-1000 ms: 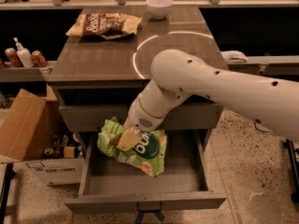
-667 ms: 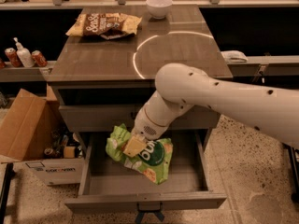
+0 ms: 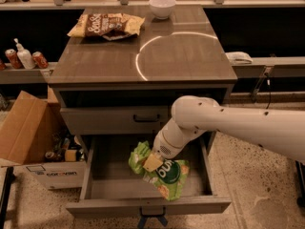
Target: Place green rice chip bag into middle drawer
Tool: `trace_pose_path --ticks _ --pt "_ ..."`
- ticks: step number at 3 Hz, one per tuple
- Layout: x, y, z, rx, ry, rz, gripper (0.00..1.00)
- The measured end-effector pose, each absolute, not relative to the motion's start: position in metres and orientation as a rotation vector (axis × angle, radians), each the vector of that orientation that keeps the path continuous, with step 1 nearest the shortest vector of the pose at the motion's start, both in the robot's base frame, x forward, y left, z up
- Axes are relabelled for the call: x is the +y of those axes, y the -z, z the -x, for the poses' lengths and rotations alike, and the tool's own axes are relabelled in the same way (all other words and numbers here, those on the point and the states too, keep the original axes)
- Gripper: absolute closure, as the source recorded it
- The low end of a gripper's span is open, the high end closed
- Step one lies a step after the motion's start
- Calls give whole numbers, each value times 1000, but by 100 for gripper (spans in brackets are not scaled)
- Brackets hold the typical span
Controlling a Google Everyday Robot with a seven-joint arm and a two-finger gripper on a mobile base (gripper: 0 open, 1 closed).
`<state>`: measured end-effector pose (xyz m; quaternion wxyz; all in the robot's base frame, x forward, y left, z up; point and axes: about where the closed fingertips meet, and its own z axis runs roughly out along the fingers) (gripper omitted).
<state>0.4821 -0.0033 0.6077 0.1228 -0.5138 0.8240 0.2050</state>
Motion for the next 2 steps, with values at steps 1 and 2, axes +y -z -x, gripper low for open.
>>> trace_pose_path --ticks 1,2 --pt "-24 -554 -499 2483 -579 1415 100" --pt "-23 -553 -499 2484 -580 1413 100"
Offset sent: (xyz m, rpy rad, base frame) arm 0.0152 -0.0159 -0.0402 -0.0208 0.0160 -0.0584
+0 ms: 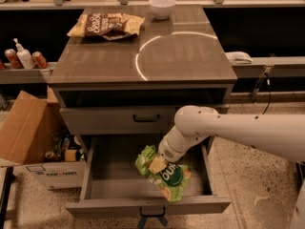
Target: Place green rice chip bag into middle drawer
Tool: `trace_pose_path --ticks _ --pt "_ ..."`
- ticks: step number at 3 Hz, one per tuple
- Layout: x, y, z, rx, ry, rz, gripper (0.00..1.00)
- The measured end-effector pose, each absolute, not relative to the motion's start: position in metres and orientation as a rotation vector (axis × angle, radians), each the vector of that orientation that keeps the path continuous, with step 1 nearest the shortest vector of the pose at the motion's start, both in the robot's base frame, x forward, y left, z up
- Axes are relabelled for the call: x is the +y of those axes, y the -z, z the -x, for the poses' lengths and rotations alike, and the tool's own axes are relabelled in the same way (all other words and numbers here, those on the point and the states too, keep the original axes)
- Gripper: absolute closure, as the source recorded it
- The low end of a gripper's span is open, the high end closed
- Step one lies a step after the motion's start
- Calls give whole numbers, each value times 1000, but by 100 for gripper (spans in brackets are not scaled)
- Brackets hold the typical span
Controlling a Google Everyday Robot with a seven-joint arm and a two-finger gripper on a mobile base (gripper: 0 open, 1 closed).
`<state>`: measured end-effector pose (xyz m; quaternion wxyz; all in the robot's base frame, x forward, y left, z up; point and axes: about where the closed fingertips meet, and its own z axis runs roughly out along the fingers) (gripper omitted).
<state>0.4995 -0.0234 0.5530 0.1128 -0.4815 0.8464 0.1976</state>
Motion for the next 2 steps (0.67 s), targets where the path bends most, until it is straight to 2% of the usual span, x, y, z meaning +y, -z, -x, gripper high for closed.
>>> trace_pose_path --ticks 2 --pt "-29 -517 -526 2327 -507 1405 100"
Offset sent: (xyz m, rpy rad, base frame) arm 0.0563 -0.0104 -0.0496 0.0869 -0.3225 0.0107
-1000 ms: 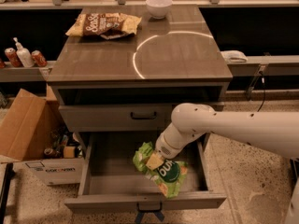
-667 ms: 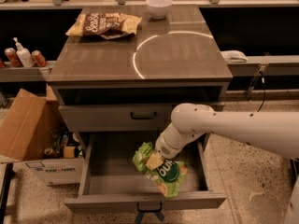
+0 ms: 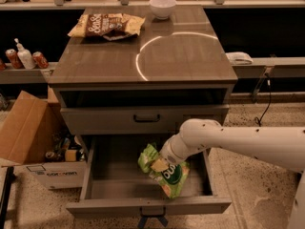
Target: Place green rice chip bag into middle drawer
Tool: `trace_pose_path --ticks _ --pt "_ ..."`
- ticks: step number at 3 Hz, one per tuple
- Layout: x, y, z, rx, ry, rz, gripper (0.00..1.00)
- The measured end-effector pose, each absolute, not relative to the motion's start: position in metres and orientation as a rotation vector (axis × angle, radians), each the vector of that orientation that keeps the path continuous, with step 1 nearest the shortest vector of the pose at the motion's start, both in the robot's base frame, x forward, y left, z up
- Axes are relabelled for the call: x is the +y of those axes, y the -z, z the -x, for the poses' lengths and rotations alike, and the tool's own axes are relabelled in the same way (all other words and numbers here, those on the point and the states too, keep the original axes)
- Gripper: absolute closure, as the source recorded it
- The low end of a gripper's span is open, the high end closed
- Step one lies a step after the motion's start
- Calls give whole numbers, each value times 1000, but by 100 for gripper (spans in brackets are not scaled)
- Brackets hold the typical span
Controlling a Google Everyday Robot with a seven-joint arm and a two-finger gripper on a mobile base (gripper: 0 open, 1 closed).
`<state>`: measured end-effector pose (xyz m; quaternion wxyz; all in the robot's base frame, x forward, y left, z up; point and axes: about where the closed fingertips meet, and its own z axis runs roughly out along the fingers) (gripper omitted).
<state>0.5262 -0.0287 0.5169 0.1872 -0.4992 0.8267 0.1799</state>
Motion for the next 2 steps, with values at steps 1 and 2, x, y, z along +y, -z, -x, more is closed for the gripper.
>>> trace_pose_path --ticks 1,2 --pt "-29 -505 -545 2193 -460 1448 100" --pt "-25 -496 -560 2118 -448 1475 100"
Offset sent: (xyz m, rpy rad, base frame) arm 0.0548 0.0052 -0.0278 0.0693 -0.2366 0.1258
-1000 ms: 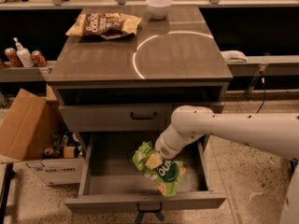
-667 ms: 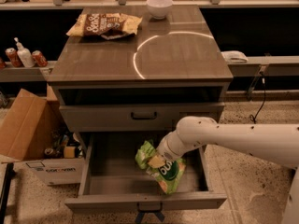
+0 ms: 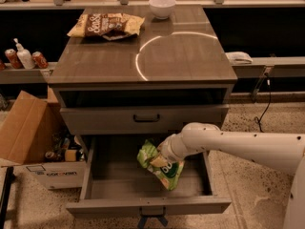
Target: Place green rice chip bag into middle drawer
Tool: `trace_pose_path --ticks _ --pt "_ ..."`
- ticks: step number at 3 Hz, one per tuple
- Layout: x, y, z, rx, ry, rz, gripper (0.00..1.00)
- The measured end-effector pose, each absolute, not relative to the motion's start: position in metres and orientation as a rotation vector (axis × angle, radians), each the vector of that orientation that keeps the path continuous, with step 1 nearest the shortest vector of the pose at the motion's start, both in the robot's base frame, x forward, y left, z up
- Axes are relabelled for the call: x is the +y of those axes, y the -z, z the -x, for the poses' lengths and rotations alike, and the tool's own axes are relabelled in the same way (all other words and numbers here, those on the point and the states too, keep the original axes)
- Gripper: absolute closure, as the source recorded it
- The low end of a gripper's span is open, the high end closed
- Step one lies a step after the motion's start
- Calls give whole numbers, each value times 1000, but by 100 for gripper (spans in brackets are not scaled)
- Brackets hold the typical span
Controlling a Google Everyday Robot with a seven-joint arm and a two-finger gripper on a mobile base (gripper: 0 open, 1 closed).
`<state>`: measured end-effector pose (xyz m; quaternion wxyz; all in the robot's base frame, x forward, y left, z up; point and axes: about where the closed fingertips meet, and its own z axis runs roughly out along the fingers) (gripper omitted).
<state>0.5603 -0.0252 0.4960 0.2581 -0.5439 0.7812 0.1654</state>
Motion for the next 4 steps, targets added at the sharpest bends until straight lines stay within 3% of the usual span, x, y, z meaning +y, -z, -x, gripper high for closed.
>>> trace_pose_path --ticks 2,4 --pt "-20 -467 -574 2112 -524 1457 59" --pt "-26 -459 -574 2137 -552 1411 11"
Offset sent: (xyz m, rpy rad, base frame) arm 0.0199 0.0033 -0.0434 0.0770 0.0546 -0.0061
